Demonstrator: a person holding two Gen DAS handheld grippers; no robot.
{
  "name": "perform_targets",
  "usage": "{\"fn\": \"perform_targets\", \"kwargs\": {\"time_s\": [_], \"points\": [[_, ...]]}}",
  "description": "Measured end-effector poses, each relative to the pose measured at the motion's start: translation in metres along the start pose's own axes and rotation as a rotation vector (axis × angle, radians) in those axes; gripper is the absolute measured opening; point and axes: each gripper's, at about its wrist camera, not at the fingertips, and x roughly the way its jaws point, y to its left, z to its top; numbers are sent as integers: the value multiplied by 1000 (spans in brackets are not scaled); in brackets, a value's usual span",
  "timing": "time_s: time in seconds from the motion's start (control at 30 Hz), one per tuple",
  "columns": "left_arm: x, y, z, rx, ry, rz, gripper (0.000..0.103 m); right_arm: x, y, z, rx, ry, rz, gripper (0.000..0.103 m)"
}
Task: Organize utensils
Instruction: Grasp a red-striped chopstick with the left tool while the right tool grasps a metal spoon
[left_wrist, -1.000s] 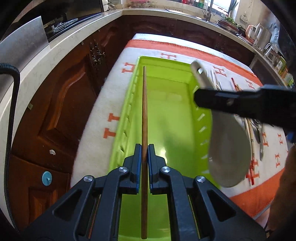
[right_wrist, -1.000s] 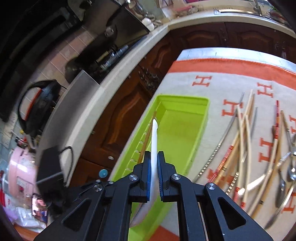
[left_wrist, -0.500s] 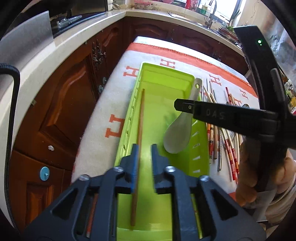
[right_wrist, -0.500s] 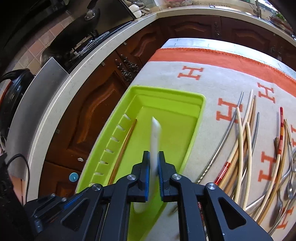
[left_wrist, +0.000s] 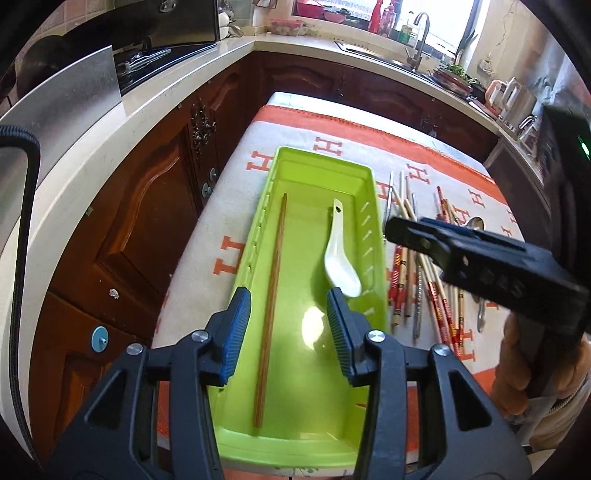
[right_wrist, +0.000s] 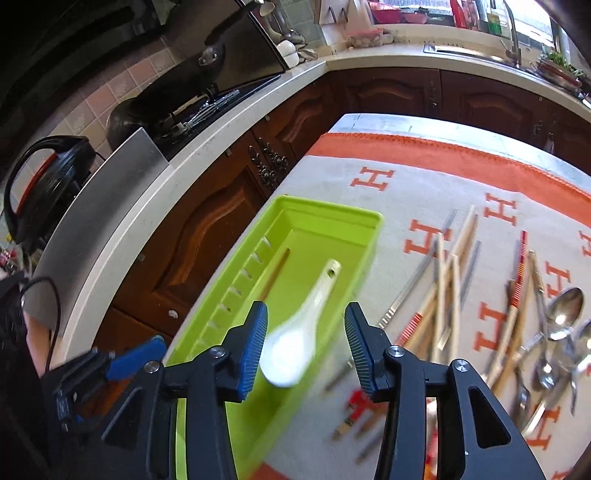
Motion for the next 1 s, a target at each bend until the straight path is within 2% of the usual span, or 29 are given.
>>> {"fn": "perform_targets", "kwargs": {"time_s": [0.37, 0.57, 0.77, 1.0], "points": [[-20, -52, -11, 66, -29, -39, 39, -79, -48, -70, 4, -49, -39, 55], [-29, -96, -12, 93, -67, -66, 39, -124, -78, -101, -3, -104, -91, 67], [-25, -135, -8, 145, -49, -102, 39, -152, -110, -114, 24, -123, -111, 67], [-6, -181, 1, 208, -8, -146, 39, -173, -173, -114, 148, -120, -136, 67]]}}
